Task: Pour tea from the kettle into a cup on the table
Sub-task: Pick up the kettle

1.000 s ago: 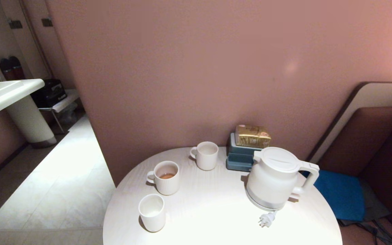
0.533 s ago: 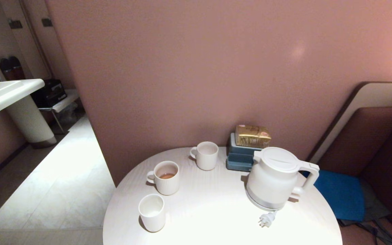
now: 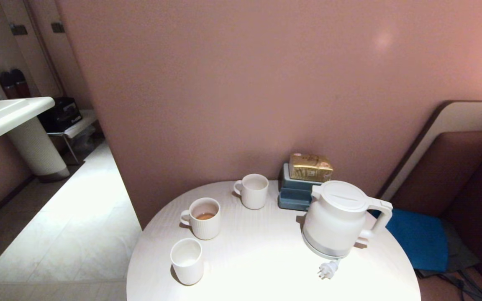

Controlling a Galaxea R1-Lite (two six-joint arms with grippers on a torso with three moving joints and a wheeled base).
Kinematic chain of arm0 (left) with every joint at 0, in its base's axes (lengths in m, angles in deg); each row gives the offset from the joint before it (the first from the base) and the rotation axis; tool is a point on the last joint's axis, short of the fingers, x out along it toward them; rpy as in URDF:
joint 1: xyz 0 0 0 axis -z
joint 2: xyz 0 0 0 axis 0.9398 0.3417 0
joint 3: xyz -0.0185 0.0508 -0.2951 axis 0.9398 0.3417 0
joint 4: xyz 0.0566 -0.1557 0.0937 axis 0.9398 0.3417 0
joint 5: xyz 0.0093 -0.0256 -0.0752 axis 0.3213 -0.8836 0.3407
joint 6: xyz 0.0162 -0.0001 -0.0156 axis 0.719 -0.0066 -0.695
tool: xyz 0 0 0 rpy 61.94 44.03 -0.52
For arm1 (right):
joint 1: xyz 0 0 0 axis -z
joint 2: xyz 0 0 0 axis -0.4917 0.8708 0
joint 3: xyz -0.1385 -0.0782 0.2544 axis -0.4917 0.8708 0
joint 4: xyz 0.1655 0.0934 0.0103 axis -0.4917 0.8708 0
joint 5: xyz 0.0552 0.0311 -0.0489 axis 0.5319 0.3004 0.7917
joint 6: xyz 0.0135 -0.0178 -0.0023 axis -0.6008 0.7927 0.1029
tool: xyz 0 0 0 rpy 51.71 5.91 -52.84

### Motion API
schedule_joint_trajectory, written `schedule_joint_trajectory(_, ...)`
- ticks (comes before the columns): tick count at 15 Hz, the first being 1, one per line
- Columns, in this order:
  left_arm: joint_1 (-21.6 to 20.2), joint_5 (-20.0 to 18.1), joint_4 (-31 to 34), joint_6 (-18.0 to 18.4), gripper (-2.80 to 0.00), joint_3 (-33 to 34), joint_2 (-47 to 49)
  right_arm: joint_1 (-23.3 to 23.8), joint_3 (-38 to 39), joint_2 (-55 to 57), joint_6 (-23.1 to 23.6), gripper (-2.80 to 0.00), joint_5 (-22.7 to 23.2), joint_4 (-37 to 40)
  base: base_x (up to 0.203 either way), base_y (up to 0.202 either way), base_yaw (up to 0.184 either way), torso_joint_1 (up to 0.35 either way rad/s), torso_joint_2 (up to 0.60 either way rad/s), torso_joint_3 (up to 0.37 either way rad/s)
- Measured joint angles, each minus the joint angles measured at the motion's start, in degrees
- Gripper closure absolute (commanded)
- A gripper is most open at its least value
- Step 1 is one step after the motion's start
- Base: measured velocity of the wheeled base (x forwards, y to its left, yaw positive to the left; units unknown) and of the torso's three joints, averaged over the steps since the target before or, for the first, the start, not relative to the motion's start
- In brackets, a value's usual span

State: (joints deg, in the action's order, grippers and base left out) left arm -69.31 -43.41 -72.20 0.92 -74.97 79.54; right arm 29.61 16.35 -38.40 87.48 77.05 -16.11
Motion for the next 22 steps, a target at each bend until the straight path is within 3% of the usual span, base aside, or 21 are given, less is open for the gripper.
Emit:
schedule_joint_trajectory(7,0.0,0.0,0.0,0.0,0.00,0.0,0.0,0.5,-6.5,29.6,-3.6,0.00,-5.0,1.8,0.000,0.000,0.000,0.000,0.00,0.000)
schedule_joint_trajectory(15,0.0,0.0,0.0,0.0,0.00,0.0,0.0,0.9,-5.2,61.0,-3.8,0.00,-5.5,0.2,0.000,0.000,0.000,0.000,0.00,0.000)
schedule_joint_trajectory(18,0.0,0.0,0.0,0.0,0.00,0.0,0.0,0.9,1.4,68.9,-3.2,0.00,-5.6,-15.7,0.000,0.000,0.000,0.000,0.00,0.000)
schedule_joint_trajectory(22,0.0,0.0,0.0,0.0,0.00,0.0,0.0,1.0,9.4,79.9,-3.3,0.00,-5.8,-45.5,0.000,0.000,0.000,0.000,0.00,0.000)
